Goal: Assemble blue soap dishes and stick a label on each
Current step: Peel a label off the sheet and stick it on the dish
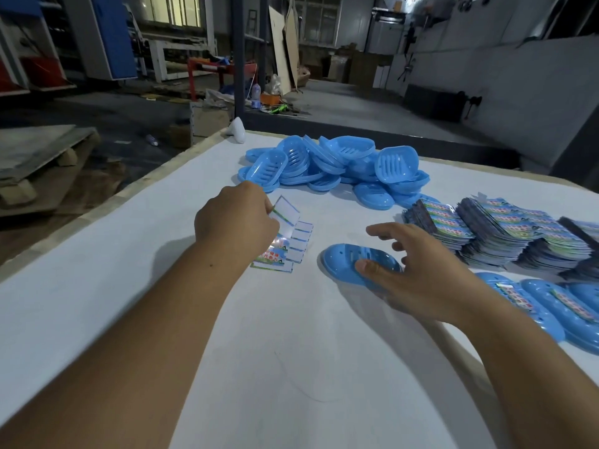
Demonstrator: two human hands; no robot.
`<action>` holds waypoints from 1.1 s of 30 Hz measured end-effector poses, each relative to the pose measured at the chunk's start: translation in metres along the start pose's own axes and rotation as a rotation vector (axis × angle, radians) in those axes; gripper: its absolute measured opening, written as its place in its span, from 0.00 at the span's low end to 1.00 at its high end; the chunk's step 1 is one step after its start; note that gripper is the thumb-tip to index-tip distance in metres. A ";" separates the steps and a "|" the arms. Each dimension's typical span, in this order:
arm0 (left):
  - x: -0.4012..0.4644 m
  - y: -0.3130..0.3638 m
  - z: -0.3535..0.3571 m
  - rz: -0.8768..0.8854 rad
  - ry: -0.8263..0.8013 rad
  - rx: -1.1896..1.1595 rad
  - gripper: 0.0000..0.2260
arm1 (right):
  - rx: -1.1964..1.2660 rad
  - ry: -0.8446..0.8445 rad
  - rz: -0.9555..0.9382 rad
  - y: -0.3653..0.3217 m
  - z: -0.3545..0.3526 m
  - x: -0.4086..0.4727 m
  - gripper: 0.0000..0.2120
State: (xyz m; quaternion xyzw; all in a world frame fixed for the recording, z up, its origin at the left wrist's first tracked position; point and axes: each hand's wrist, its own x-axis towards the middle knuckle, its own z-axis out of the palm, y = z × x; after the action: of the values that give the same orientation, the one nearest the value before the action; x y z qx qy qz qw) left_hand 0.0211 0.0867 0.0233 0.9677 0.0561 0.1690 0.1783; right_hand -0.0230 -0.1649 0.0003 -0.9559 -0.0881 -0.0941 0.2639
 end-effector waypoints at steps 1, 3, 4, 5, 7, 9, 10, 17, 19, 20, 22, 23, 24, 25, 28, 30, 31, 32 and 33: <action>0.000 0.002 0.000 0.001 0.004 -0.112 0.07 | 0.028 0.043 -0.006 -0.001 0.001 0.001 0.25; -0.002 0.008 -0.001 -0.015 -0.051 -0.478 0.05 | 0.149 0.148 -0.004 -0.005 0.003 0.004 0.19; -0.003 0.013 -0.002 -0.022 -0.104 -0.666 0.06 | 0.250 0.184 0.008 -0.007 0.004 0.005 0.17; -0.006 0.019 -0.003 -0.029 -0.167 -0.824 0.07 | 0.372 0.196 0.025 -0.010 0.004 0.006 0.16; -0.013 0.029 0.000 -0.030 -0.275 -1.018 0.06 | 0.612 0.150 0.054 -0.014 0.003 0.007 0.18; -0.018 0.036 0.005 -0.013 -0.346 -1.060 0.03 | 0.743 0.087 0.067 -0.017 0.002 0.008 0.20; -0.019 0.038 0.007 -0.008 -0.375 -1.057 0.02 | 0.768 0.070 0.070 -0.018 0.002 0.008 0.20; -0.020 0.038 0.011 -0.040 -0.414 -0.959 0.07 | 0.699 0.169 0.158 -0.009 -0.006 0.011 0.18; -0.022 0.037 0.011 -0.026 -0.429 -0.950 0.09 | 0.700 0.165 0.162 -0.007 -0.007 0.011 0.19; -0.023 0.037 0.012 -0.017 -0.427 -0.939 0.09 | 0.697 0.161 0.164 -0.008 -0.007 0.011 0.19; -0.024 0.038 0.012 0.009 -0.417 -0.912 0.10 | 0.690 0.157 0.172 -0.008 -0.008 0.011 0.19; -0.024 0.038 0.012 0.029 -0.407 -0.892 0.09 | 0.689 0.155 0.175 -0.008 -0.008 0.011 0.19; -0.024 0.039 0.012 0.049 -0.395 -0.872 0.09 | 0.690 0.152 0.178 -0.008 -0.008 0.011 0.19; -0.024 0.039 0.012 0.062 -0.389 -0.859 0.09 | 0.693 0.144 0.181 -0.008 -0.009 0.011 0.19; -0.023 0.040 0.013 0.080 -0.383 -0.838 0.09 | 0.711 0.119 0.194 -0.010 -0.009 0.011 0.18; -0.023 0.040 0.015 0.104 -0.370 -0.851 0.09 | 0.704 0.136 0.208 -0.011 -0.007 0.010 0.17; -0.023 0.040 0.016 0.120 -0.363 -0.864 0.08 | 0.680 0.165 0.212 -0.011 -0.006 0.010 0.16; -0.024 0.040 0.018 0.140 -0.356 -0.872 0.08 | 0.629 0.204 0.206 -0.011 -0.006 0.010 0.14; -0.024 0.040 0.019 0.163 -0.351 -0.873 0.07 | 0.571 0.235 0.189 -0.012 -0.005 0.010 0.13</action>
State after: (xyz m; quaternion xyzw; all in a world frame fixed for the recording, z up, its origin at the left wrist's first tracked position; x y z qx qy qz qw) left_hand 0.0072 0.0389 0.0138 0.8175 -0.1271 0.0242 0.5612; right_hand -0.0166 -0.1563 0.0129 -0.8297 0.0093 -0.1503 0.5375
